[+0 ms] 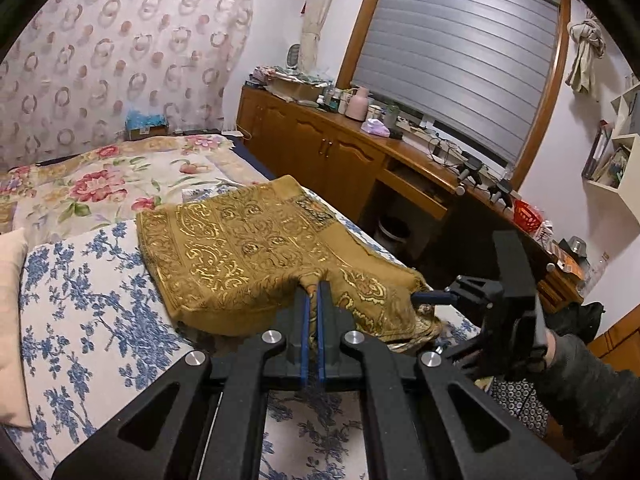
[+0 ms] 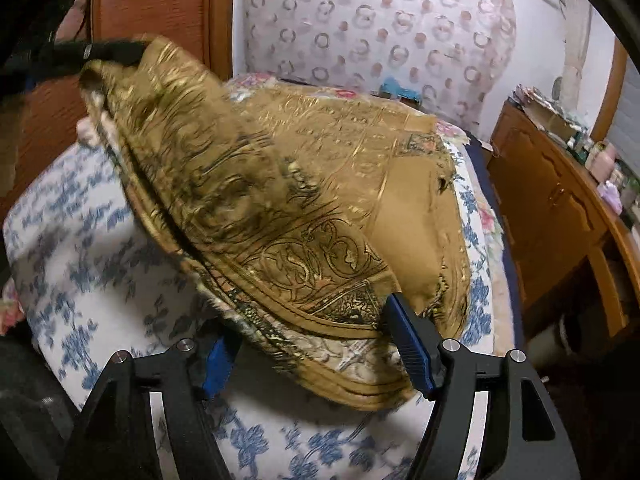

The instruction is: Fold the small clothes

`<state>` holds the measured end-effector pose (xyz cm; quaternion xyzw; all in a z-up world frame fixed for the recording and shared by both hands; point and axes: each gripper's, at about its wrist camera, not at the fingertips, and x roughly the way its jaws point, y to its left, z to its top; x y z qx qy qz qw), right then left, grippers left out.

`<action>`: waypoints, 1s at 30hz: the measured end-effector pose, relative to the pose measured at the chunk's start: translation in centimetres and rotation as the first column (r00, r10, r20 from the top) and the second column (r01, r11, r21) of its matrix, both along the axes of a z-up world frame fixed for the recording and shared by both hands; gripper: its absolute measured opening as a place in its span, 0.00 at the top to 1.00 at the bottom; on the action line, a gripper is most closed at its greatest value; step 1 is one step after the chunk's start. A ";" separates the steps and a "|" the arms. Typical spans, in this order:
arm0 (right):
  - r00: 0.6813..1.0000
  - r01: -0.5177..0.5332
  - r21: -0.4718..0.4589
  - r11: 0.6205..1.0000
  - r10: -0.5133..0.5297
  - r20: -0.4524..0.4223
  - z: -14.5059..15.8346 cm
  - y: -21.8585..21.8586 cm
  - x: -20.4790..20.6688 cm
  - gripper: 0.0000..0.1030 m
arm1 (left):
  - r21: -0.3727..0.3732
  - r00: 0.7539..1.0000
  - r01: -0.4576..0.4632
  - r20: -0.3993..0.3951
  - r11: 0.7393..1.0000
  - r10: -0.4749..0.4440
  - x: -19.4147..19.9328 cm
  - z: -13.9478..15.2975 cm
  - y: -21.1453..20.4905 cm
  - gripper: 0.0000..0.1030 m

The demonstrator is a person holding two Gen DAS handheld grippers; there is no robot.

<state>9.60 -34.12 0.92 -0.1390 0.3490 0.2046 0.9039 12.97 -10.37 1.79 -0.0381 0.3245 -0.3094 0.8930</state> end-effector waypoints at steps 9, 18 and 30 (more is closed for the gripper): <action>0.996 -0.044 0.040 0.998 0.040 0.082 2.6 0.4 2.9 0.95 | 0.022 0.999 -0.040 0.027 0.999 0.040 2.0 0.4 0.7 0.97; 0.983 -0.079 0.027 0.997 0.074 0.167 5.8 2.4 9.3 0.95 | 0.037 0.993 -0.113 0.030 0.993 0.111 8.5 0.2 2.8 0.97; 0.985 -0.145 -0.027 0.989 0.147 0.088 3.0 6.6 21.8 0.95 | 0.074 0.981 -0.179 -0.065 0.981 0.184 16.5 -3.6 5.0 0.95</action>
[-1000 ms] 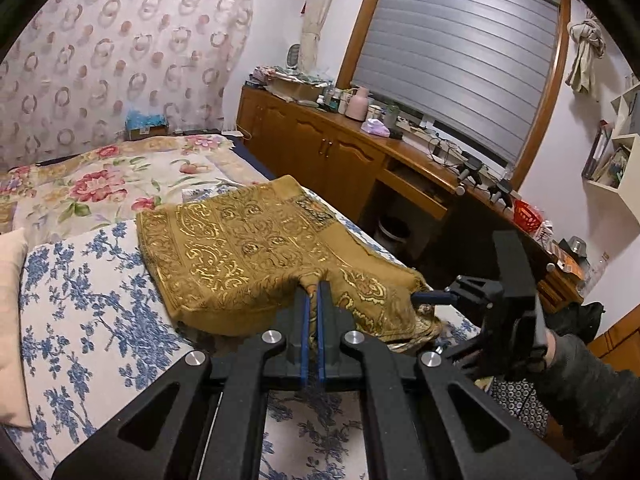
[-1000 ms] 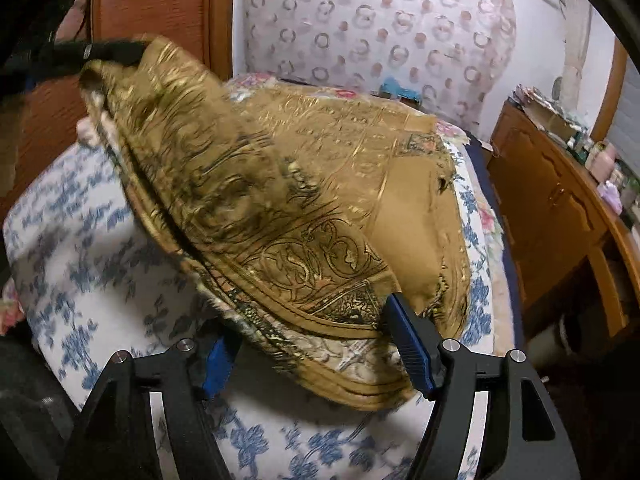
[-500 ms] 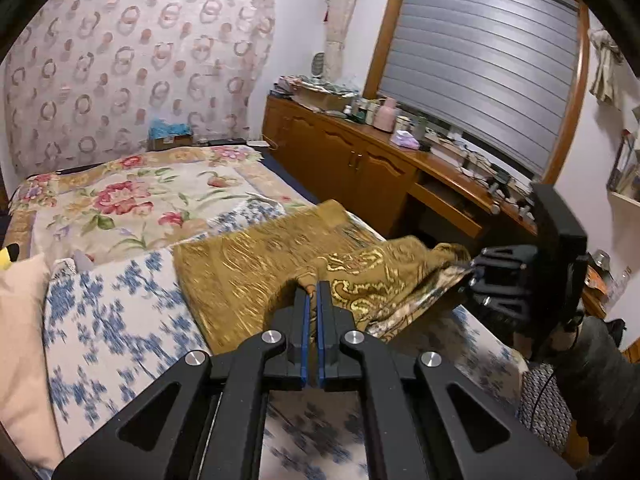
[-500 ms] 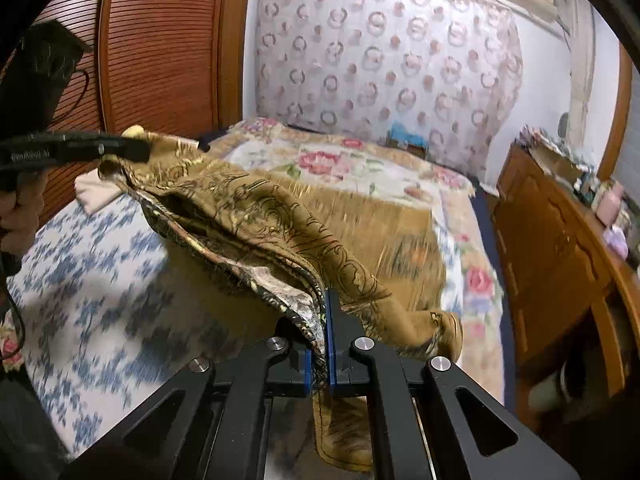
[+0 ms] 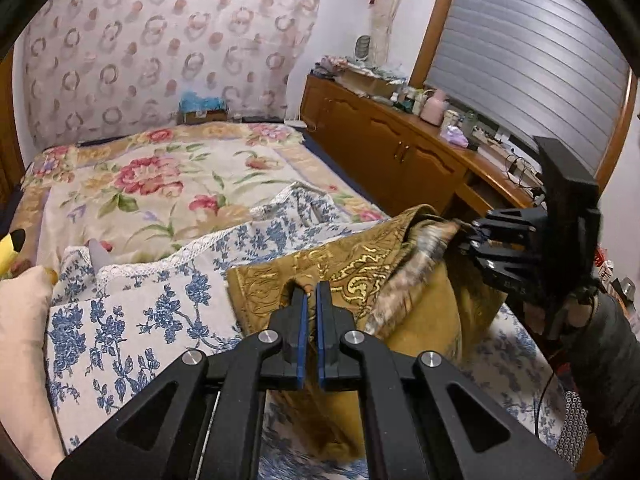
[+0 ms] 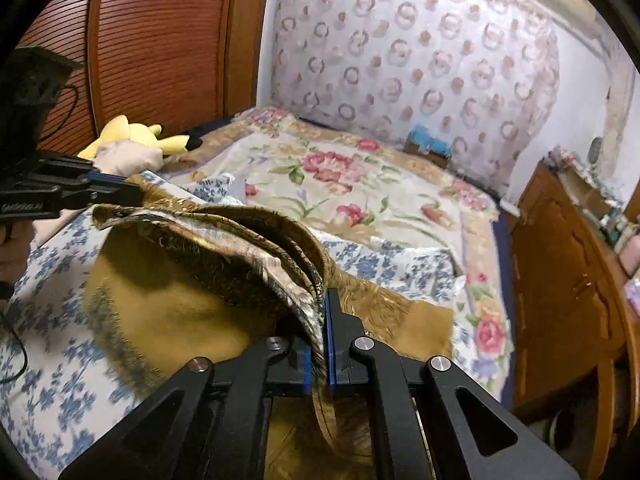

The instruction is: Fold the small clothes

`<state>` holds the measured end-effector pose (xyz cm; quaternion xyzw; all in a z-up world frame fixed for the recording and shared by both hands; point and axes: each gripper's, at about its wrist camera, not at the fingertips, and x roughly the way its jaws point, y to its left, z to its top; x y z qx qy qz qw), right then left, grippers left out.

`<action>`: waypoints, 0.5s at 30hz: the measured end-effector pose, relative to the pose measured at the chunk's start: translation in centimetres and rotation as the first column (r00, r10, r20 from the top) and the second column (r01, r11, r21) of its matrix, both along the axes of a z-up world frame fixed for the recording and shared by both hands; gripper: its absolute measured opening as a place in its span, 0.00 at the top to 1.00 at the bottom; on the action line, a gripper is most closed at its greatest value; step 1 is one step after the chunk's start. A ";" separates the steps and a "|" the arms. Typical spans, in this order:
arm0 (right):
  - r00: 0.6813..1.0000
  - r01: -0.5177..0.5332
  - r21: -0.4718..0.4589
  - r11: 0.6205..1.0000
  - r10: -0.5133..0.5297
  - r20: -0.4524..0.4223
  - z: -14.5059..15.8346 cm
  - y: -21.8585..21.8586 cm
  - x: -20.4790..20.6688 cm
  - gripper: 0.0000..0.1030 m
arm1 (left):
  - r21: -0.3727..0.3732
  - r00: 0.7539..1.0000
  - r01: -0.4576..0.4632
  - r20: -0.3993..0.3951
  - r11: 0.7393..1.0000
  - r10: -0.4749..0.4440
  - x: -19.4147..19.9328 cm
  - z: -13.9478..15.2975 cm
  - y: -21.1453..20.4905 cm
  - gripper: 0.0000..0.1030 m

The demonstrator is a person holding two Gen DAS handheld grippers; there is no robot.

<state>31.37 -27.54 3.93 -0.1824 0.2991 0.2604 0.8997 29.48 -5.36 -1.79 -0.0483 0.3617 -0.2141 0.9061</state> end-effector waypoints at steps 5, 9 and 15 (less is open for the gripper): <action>0.998 0.060 0.012 0.998 -0.060 -0.013 0.5 0.4 4.2 0.75 | 0.026 1.000 -0.022 0.010 0.999 0.021 0.2 -0.5 0.5 0.60; 0.995 0.101 0.041 0.994 -0.101 0.016 1.9 0.6 4.8 0.57 | 0.012 1.000 -0.017 0.011 1.000 0.017 0.4 -0.4 0.8 0.58; 0.987 0.150 0.118 0.982 -0.155 0.038 3.0 -1.6 1.5 0.32 | 0.050 0.999 0.017 -0.036 0.999 -0.016 1.6 -2.1 -0.3 0.58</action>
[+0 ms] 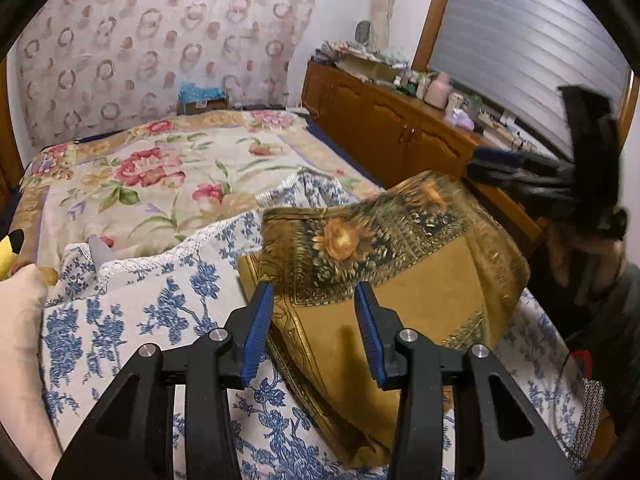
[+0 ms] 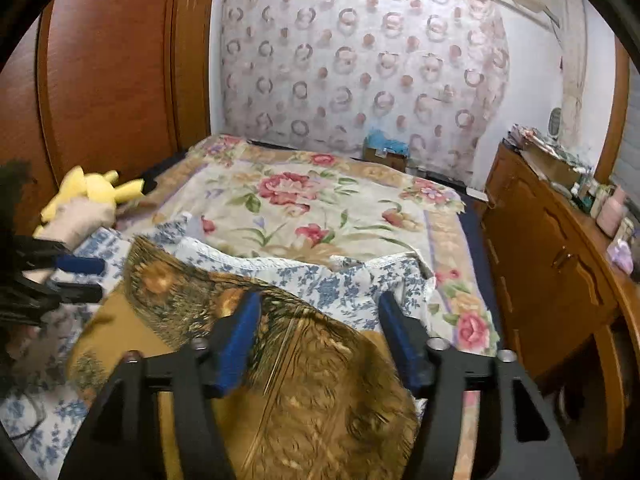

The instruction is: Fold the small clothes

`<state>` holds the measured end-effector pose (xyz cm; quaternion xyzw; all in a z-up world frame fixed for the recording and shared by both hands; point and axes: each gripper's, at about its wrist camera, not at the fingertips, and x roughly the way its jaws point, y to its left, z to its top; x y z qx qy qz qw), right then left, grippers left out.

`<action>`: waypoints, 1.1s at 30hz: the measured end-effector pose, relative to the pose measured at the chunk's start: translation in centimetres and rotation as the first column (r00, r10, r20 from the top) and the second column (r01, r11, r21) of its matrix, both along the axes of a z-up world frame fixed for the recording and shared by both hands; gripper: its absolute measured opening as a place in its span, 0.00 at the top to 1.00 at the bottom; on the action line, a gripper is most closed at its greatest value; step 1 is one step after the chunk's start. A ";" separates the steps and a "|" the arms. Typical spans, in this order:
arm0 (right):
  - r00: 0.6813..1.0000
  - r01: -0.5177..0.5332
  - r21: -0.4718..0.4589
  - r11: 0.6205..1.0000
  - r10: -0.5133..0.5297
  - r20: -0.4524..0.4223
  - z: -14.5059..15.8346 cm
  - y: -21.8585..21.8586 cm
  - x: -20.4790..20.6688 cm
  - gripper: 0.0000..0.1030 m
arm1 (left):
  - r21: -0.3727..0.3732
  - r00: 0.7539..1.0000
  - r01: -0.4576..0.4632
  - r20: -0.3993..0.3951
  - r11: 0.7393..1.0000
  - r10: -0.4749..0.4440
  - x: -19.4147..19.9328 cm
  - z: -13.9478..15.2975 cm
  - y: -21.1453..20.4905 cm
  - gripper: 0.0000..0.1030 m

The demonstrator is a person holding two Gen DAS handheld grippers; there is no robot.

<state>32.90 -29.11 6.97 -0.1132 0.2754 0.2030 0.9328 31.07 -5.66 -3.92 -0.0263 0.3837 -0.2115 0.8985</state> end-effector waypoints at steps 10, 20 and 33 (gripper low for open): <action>0.991 0.090 -0.050 0.995 -0.095 -0.092 -2.2 -1.9 -2.1 0.32 | 0.060 0.998 -0.034 -0.052 0.998 0.037 3.1 -2.0 0.2 0.58; 0.952 0.164 0.061 0.985 -0.142 -0.270 -6.3 -4.1 1.5 0.32 | 0.045 0.992 -0.043 -0.117 0.998 0.048 4.0 -4.0 0.6 0.57; 0.947 0.037 0.091 0.995 -0.006 -0.322 -6.7 -3.7 4.0 0.58 | -0.064 0.989 0.014 -0.144 0.998 -0.023 5.3 -4.2 0.6 0.68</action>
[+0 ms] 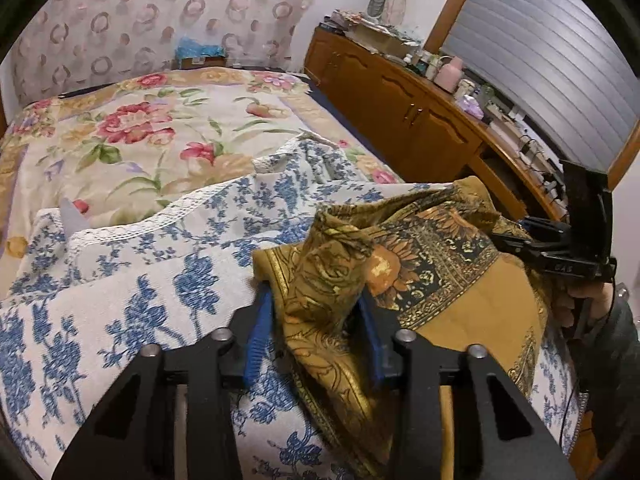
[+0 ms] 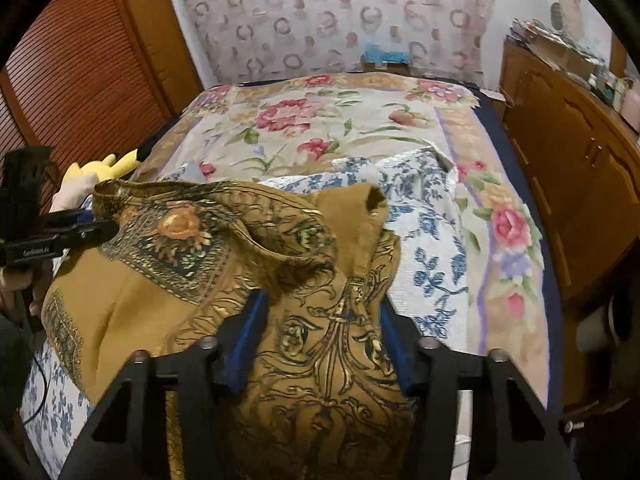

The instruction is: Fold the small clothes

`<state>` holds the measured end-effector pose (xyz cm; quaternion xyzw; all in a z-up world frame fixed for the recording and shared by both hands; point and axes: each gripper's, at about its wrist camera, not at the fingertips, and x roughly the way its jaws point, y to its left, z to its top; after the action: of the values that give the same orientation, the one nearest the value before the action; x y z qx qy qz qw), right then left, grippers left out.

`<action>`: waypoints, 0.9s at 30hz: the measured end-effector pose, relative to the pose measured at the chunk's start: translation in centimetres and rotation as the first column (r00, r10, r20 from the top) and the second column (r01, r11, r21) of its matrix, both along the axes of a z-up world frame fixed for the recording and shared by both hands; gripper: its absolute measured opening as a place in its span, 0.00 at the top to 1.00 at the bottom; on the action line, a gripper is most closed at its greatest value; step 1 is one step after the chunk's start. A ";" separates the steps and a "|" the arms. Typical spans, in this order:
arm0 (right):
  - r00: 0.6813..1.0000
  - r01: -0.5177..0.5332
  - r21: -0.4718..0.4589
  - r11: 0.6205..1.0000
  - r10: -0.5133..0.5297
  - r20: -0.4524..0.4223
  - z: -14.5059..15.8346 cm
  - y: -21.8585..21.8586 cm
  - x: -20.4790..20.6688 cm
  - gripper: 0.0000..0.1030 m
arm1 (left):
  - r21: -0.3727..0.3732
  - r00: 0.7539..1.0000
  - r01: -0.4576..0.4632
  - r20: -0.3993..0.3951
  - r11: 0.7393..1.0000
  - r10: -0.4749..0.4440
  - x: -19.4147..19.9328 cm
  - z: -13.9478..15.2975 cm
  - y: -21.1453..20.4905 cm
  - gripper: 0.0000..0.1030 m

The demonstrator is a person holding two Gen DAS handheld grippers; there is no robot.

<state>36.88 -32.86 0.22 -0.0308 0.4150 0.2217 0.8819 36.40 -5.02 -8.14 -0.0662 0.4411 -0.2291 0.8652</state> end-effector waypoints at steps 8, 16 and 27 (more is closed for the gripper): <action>0.995 -0.035 0.008 0.999 0.034 0.089 0.6 -0.5 -1.8 0.83 | -0.040 0.997 0.016 0.072 0.999 -0.013 -2.2 2.8 0.2 0.92; 0.967 -0.114 0.033 0.993 0.103 0.233 5.2 1.7 -6.6 0.84 | -0.082 0.970 -0.009 0.240 0.997 0.029 -9.0 9.0 2.7 0.93; 0.851 -0.354 -0.060 0.933 0.348 0.393 10.5 13.0 -9.4 0.85 | -0.145 0.887 -0.271 0.347 0.952 0.306 -18.6 12.5 15.4 0.94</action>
<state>27.48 -19.89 10.69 -0.1437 0.2129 0.3708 0.8925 17.81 10.34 4.37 -0.1272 0.2468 -0.1264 0.9523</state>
